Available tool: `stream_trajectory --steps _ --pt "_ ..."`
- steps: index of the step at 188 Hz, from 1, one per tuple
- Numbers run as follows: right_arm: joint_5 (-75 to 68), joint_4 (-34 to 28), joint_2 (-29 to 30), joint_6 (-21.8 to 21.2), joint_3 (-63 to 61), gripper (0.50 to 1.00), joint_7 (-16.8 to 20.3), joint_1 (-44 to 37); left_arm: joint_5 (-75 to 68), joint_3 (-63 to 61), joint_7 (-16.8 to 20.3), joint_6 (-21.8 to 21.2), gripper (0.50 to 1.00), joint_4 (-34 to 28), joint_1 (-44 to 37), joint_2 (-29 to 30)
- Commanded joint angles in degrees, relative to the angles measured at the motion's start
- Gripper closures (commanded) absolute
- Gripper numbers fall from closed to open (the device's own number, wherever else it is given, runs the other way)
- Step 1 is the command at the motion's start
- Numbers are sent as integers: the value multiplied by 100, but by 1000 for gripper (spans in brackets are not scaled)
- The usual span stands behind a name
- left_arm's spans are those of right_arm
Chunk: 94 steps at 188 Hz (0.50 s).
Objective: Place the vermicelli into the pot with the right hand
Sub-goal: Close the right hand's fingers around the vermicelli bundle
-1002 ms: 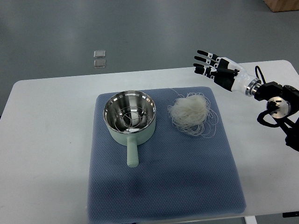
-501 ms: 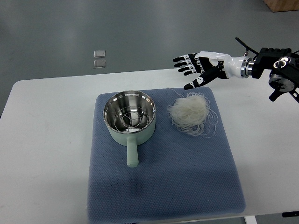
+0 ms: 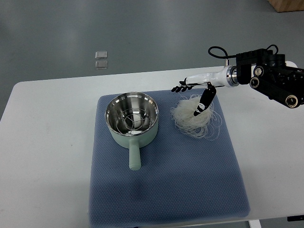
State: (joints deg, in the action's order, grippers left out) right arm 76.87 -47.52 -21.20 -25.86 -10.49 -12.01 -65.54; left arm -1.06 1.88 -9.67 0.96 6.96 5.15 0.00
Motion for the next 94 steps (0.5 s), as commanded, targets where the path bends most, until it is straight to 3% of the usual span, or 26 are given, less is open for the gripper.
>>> stream_trajectory --steps 1,74,82,94 --pt "434 173 168 389 249 579 6 15 0 -12 0 0 500 8 3 0" --pt "873 472 265 468 671 583 15 111 0 -12 0 0 500 25 56 0" --pt "873 481 318 468 715 605 15 111 0 -12 0 0 500 25 56 0" --pt "882 498 397 468 751 697 24 111 0 -12 0 0 500 25 56 0"
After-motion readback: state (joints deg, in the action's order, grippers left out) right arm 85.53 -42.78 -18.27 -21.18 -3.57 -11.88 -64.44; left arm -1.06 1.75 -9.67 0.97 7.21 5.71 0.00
